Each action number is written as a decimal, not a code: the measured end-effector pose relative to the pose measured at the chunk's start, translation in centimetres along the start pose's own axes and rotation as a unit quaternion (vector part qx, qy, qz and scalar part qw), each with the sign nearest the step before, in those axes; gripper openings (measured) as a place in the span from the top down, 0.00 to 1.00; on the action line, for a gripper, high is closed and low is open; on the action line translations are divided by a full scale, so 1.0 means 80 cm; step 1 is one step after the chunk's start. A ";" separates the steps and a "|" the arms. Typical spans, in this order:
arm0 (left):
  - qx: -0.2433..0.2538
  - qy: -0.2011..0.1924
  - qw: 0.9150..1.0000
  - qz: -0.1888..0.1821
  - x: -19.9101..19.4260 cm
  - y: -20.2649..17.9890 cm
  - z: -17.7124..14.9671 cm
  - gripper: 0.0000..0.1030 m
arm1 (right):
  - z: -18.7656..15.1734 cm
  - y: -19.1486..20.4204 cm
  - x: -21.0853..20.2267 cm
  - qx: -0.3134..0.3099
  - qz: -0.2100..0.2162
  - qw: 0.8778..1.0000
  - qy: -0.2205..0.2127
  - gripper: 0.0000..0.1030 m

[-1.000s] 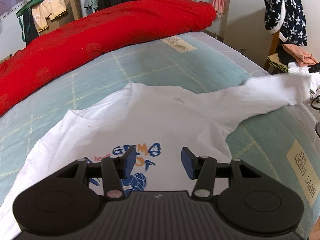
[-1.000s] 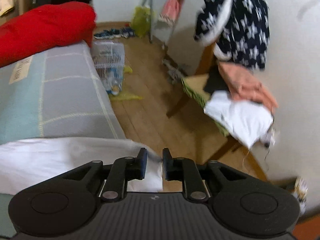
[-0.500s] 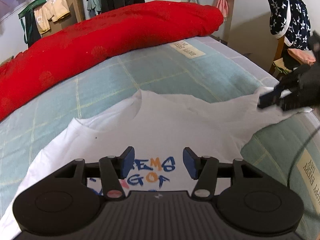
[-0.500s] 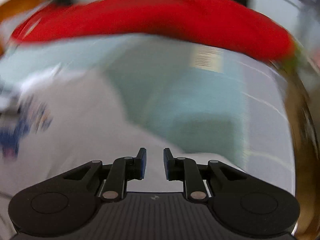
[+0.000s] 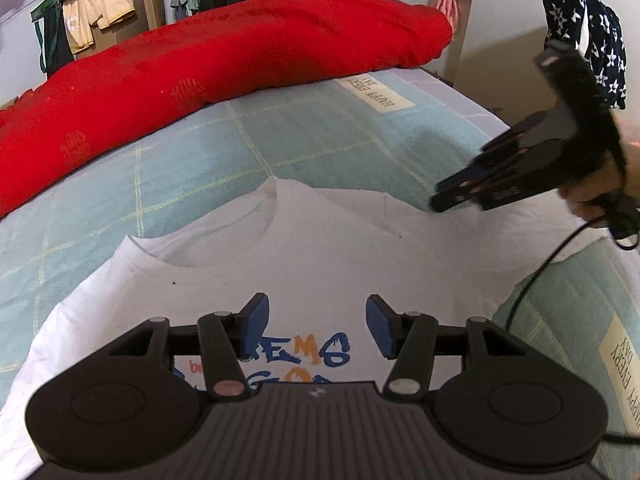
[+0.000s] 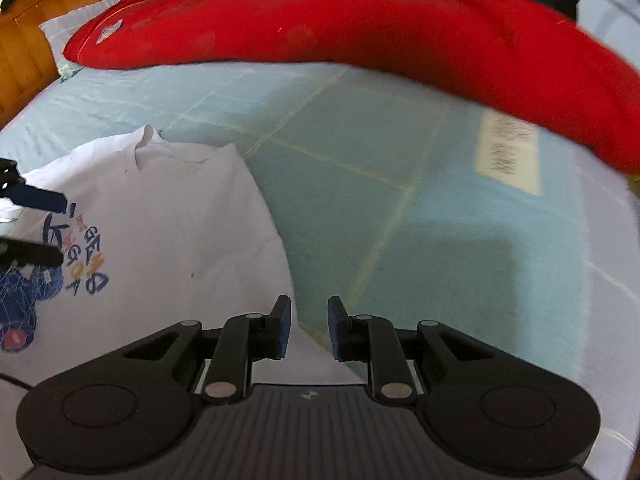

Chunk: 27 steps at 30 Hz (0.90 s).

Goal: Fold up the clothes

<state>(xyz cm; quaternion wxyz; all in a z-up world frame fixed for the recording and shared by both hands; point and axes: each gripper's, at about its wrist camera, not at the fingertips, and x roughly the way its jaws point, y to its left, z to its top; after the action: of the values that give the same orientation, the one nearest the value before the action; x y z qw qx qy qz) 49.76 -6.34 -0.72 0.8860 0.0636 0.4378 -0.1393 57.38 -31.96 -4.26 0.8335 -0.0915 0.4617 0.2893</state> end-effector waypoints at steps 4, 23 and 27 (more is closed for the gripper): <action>-0.005 0.008 1.000 0.003 0.006 0.006 -0.007 0.46 | 0.000 0.008 0.026 -0.011 0.009 1.000 0.017 0.77; -0.024 0.003 0.999 0.021 0.004 0.027 -0.005 0.46 | 0.050 0.024 0.028 -0.076 -0.078 0.993 -0.040 0.92; -0.032 0.004 0.999 0.020 0.004 0.032 -0.008 0.45 | 0.025 -0.002 -0.028 0.000 -0.086 0.994 -0.073 0.84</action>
<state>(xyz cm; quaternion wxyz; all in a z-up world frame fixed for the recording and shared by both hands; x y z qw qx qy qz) 50.20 -3.78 -1.39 0.8885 0.0443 0.4441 -0.1069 57.98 -32.13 -1.29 0.8865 -0.1097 0.3904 0.2230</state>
